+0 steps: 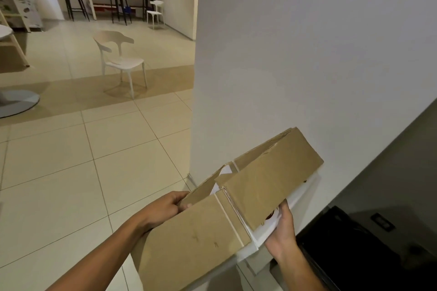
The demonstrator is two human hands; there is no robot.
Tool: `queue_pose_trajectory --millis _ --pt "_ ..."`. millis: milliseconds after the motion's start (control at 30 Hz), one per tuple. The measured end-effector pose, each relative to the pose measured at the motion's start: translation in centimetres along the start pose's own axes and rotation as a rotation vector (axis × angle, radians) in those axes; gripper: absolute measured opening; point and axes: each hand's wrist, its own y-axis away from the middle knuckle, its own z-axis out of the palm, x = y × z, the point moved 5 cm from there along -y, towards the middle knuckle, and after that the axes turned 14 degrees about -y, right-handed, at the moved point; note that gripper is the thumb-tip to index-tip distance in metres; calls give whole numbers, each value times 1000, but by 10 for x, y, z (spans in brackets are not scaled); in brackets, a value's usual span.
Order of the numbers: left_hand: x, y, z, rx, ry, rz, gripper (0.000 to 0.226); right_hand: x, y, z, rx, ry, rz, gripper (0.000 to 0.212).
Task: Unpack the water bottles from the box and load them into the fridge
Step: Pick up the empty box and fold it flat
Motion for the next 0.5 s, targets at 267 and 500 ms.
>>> queue_pose_trajectory --millis 267,500 --pt "8 -3 22 -126 46 58 32 12 22 -27 74 -92 41 58" --pt "60 -2 50 -207 191 70 69 -14 40 -49 253 -17 -117 59"
